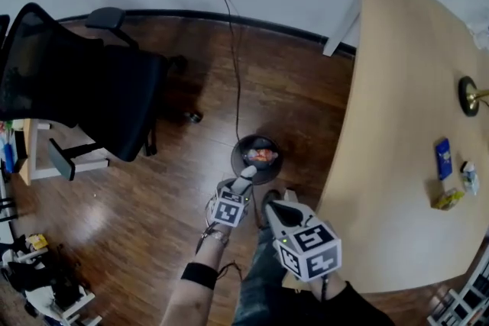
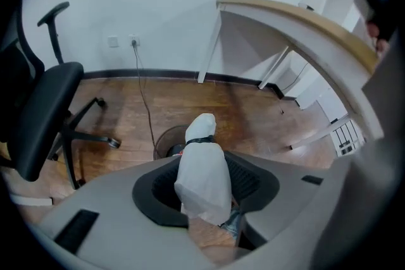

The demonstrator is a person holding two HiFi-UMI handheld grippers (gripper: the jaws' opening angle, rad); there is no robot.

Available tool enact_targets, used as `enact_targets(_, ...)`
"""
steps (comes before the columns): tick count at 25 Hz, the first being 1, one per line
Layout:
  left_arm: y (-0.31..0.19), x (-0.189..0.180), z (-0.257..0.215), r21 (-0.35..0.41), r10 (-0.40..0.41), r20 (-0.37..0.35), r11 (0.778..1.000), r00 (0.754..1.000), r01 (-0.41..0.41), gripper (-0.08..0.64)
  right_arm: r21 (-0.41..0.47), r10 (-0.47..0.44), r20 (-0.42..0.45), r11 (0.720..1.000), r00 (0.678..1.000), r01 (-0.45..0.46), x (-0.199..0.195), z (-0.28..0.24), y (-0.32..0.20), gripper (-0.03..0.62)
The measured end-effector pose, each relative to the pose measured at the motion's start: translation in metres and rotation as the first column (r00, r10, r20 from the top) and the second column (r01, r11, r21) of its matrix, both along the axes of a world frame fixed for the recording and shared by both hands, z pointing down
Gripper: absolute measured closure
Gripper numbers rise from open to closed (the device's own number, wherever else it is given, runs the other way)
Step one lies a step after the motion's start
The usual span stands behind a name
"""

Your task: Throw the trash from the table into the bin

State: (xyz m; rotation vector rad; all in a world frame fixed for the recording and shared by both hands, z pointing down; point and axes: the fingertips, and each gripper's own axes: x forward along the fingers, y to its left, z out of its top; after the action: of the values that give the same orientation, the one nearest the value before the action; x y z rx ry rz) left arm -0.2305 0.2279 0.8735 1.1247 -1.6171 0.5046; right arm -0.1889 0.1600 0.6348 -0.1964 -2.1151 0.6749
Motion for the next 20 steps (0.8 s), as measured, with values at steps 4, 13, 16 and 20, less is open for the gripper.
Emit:
enact_targets(4,-0.011,-0.004,0.055,-0.025,0.021,-0.030,0.999,0.999,-0.022,0.377,-0.016,0.054,0.010,0.998,0.999,-0.054,-0.018,0.002,-0.003,0.588)
enact_targets(13,-0.012,-0.020,0.146,-0.128,-0.008,-0.059,0.992,0.998,0.000,0.368,0.004,0.092,-0.047,0.996,0.995,-0.092,-0.025,0.034,0.005,0.588)
enact_targets(16,-0.011,-0.028,0.153,-0.140,-0.034,-0.067,0.990,0.997,0.025,0.357,0.022,0.119,-0.091,0.993,0.989,-0.117,-0.026,0.044,0.004,0.588)
enact_targets(20,-0.011,-0.031,0.156,-0.148,-0.069,-0.065,0.987,0.995,0.059,0.260,0.024,0.147,-0.110,0.989,0.983,-0.145,-0.020,0.055,0.001,0.588)
